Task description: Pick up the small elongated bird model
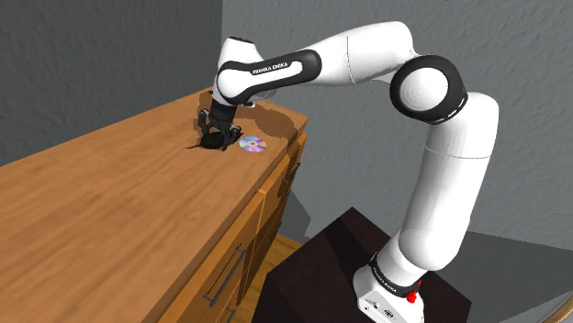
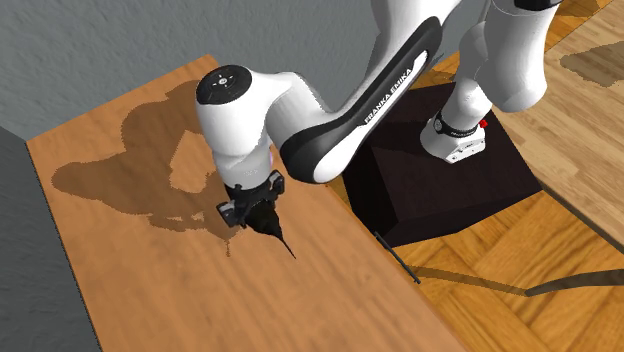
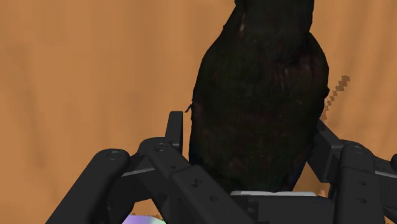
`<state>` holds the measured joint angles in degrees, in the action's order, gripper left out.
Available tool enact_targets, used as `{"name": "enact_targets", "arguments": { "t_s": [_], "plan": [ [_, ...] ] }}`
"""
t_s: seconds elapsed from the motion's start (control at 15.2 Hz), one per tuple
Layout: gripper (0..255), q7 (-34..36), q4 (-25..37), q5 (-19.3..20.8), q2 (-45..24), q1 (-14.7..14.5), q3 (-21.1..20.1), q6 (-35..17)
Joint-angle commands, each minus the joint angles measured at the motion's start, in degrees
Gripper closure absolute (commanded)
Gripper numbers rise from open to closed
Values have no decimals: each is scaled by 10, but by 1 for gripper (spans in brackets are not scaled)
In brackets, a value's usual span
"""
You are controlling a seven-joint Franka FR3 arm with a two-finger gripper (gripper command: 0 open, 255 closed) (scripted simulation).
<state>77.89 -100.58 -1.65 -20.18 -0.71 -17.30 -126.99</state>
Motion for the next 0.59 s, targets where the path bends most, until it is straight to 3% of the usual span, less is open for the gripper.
{"name": "enact_targets", "arguments": {
  "t_s": [0.0, 0.53],
  "plan": [
    [255, 0, 7, -2, 7, 1, -1, 13],
    [255, 2, 34, -5, 22, 2, -3, 55]
  ]
}}
